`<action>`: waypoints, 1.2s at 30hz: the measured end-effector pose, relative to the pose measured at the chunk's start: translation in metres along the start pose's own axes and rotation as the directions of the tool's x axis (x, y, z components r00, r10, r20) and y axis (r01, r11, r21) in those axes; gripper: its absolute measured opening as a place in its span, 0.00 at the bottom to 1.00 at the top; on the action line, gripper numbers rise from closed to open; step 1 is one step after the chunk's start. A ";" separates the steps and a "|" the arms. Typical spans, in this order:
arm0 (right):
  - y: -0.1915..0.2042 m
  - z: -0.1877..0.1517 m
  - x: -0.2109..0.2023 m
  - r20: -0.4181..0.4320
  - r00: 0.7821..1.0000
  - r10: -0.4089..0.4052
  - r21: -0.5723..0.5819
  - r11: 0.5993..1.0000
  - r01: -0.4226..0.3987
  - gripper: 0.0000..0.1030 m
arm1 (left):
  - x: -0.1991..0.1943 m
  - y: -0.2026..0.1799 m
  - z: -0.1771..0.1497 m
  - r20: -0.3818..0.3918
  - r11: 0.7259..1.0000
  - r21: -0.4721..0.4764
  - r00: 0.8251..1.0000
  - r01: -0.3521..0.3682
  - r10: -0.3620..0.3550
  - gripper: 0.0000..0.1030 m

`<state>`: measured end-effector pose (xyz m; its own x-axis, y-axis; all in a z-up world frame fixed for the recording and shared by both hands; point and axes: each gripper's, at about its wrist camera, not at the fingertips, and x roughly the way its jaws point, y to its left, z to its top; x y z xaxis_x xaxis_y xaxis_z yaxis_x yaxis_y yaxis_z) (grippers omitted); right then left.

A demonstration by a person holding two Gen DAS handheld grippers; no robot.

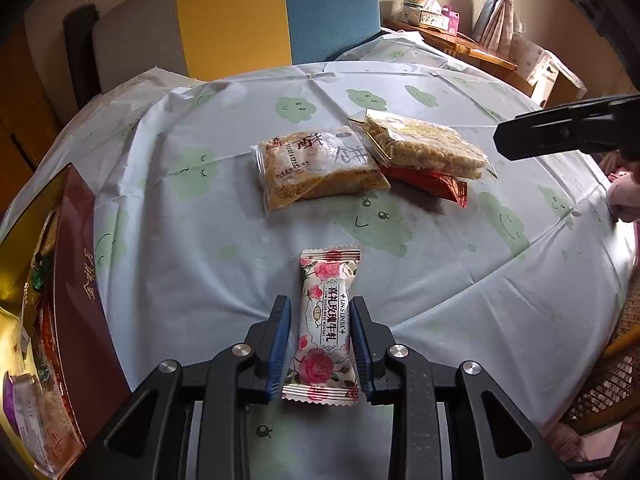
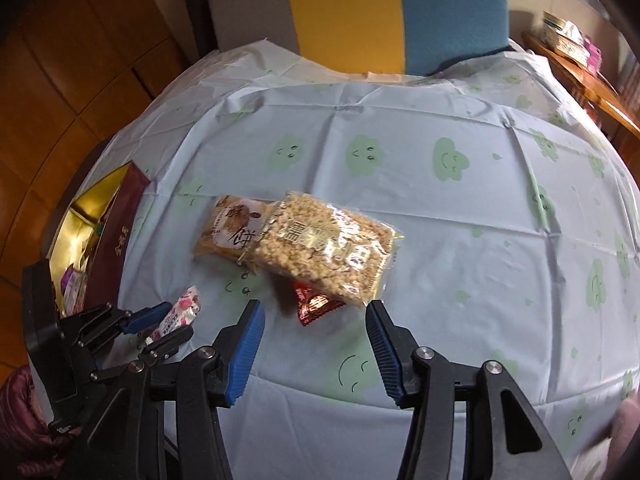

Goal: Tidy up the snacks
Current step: 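Lift the rose-print bar with the left tool while the right tool grasps the rice-cracker bag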

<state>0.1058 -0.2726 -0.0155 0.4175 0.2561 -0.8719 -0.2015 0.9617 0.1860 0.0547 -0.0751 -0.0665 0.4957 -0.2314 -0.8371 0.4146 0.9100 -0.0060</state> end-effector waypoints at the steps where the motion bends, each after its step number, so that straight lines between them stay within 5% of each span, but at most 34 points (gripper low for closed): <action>1: 0.007 0.004 0.003 -0.015 1.000 -0.001 -0.056 0.998 0.000 0.74 | 0.007 -0.003 0.005 0.001 1.000 -0.006 1.000 0.005 -0.005 0.30; 9: 0.015 0.039 0.060 -0.150 0.978 -0.143 -0.307 0.947 0.092 0.76 | 0.012 0.003 0.006 0.008 0.998 -0.043 0.999 0.041 -0.041 0.30; 15: -0.023 0.069 0.084 -0.132 0.972 -0.192 -0.174 0.970 0.168 0.77 | 0.015 0.003 0.009 0.012 0.998 -0.052 0.999 0.042 -0.042 0.30; 18: -0.040 0.077 0.089 -0.137 0.980 -0.144 -0.106 0.986 0.130 0.77 | 0.016 0.004 0.009 0.013 0.997 -0.061 0.999 0.048 -0.047 0.30; 36: -0.045 0.082 0.114 -0.141 0.971 -0.191 -0.185 0.969 0.163 0.78 | 0.016 0.005 0.009 0.016 0.996 -0.075 0.999 0.052 -0.051 0.30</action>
<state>0.2351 -0.2788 -0.0866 0.3193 0.0516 -0.9463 -0.2907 0.9557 -0.0460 0.0712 -0.0775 -0.0752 0.4859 -0.2828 -0.8270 0.3810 0.9201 -0.0908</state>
